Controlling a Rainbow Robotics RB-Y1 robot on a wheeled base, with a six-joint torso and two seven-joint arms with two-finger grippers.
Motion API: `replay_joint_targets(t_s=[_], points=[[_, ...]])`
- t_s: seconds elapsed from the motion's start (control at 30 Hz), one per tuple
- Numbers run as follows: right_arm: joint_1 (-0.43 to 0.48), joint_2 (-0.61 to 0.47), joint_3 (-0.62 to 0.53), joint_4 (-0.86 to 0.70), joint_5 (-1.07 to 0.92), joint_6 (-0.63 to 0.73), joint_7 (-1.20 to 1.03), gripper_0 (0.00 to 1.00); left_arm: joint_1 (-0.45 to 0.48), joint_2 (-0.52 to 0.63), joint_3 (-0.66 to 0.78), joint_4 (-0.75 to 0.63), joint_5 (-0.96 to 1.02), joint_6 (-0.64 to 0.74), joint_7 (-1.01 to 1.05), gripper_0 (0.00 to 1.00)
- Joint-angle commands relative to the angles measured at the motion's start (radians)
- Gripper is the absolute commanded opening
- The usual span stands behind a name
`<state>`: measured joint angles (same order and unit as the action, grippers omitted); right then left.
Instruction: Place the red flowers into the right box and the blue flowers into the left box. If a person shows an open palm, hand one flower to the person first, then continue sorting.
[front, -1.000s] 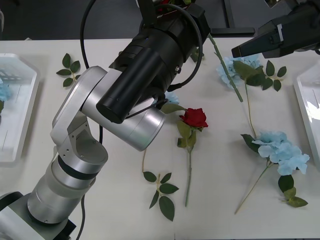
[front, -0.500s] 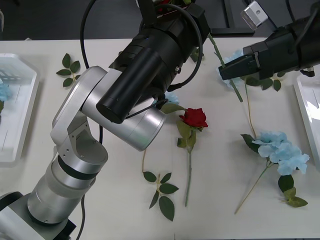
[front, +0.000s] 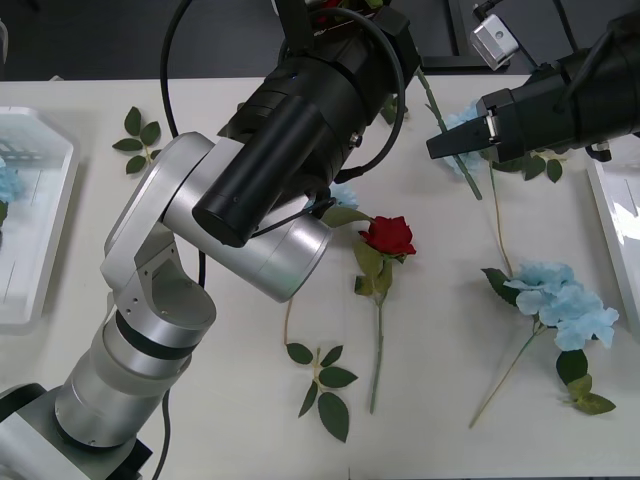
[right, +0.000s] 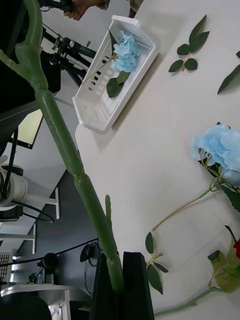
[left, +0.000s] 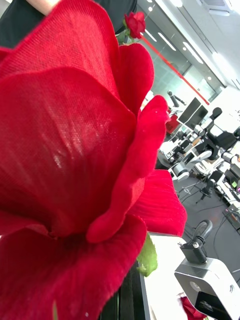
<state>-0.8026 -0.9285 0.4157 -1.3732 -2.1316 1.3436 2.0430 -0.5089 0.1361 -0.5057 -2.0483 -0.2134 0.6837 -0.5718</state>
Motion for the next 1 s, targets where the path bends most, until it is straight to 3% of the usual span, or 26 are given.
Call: replay_joint_targets(t_s=[0.03,0.1,0.13,0.17,0.2,0.77,1.0], points=[[-0.001,-0.012,0.003,-0.032,0.005,-0.012,-0.038,0.0,0.01,-0.029,-0.011,-0.021,0.0,-0.016,0.012,0.0],[-0.001,-0.013,0.002,-0.032,0.005,-0.014,-0.044,0.0,0.01,-0.029,-0.011,-0.021,0.0,-0.016,0.012,0.0],[-0.001,-0.015,0.003,-0.029,0.005,-0.015,-0.046,0.0,0.01,-0.029,-0.011,-0.021,0.0,-0.016,0.012,0.39],[-0.001,-0.016,0.003,-0.027,0.005,-0.015,-0.047,0.0,0.01,-0.029,-0.011,-0.021,0.0,-0.016,0.012,0.89],[-0.001,-0.02,0.003,-0.024,0.005,-0.015,-0.05,0.0,0.01,-0.029,-0.011,-0.021,0.0,-0.016,0.012,1.0],[-0.003,-0.055,0.0,0.043,0.025,-0.015,-0.05,0.0,0.01,-0.029,-0.011,-0.021,0.0,-0.016,0.012,1.0],[-0.003,-0.066,-0.064,0.206,0.018,0.012,-0.046,0.0,0.01,-0.029,-0.011,-0.021,0.0,-0.016,0.012,1.0]])
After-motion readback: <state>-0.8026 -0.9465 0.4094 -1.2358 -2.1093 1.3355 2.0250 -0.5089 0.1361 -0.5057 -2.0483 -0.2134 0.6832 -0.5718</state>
